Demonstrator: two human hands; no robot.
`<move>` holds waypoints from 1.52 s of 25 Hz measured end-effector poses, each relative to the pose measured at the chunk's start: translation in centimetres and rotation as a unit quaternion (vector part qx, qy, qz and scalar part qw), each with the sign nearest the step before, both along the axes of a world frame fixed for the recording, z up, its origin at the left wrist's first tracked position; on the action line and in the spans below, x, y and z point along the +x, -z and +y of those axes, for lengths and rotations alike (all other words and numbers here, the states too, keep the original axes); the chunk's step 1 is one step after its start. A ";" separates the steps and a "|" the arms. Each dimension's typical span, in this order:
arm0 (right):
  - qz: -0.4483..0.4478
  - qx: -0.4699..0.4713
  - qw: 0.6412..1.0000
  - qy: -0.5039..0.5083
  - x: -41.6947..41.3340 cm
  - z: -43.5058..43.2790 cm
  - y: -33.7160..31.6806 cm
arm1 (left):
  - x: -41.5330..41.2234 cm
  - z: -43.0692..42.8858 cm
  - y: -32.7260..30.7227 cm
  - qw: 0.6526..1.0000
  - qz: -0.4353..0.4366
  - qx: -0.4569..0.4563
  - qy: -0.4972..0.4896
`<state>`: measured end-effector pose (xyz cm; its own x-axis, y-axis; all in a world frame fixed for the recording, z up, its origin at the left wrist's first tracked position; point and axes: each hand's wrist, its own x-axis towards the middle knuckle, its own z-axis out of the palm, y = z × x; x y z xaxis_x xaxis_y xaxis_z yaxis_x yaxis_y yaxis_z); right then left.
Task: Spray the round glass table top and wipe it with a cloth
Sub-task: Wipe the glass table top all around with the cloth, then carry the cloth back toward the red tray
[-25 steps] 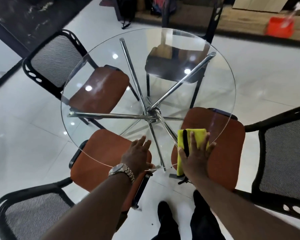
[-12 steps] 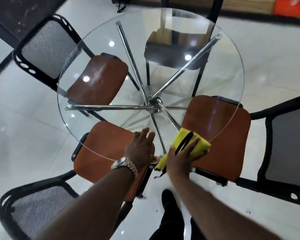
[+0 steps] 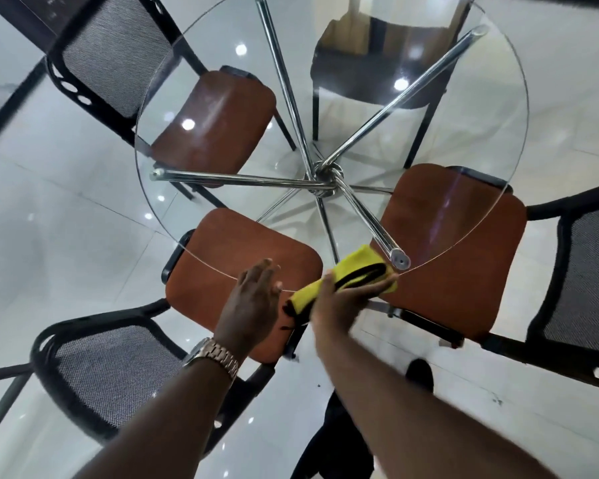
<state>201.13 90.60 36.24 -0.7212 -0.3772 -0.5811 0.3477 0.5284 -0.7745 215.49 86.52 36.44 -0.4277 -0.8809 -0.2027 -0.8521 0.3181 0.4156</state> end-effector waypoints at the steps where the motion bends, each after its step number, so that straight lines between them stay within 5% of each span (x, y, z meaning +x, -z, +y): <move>1: -0.039 0.008 0.999 0.003 1.6 0.1 -0.7 | -0.6 -0.2 -0.6 1.000 0.010 0.008 -0.004; 5: -0.058 0.045 0.987 -0.142 -3.1 3.1 -2.1 | -4.4 -1.5 -4.0 0.998 0.049 0.014 0.023; 10: 0.033 0.067 0.961 -0.266 -21.4 6.6 -11.0 | -15.1 -4.1 -10.4 0.987 0.074 -0.009 0.143; 14: 0.149 0.153 0.937 -0.277 -36.1 9.8 -21.2 | -27.7 -4.7 -18.1 0.958 0.062 -0.091 0.264; 22: 0.291 0.139 0.920 -0.221 -65.6 25.6 -33.1 | -59.7 3.6 -28.7 0.878 0.072 -0.217 0.421; 30: 0.329 0.187 0.906 -0.192 -88.5 37.0 -36.7 | -84.7 12.6 -32.2 0.864 0.070 -0.214 0.451; 38: 0.350 0.142 0.899 -0.221 -100.8 29.9 -38.0 | -95.8 8.1 -33.4 0.885 0.053 -0.222 0.406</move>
<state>100.31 120.54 74.29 -0.7642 -0.6245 -0.1612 -0.4647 0.7065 -0.5338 119.65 94.66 69.85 -0.9522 -0.2570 0.1650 -0.2313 0.9597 0.1597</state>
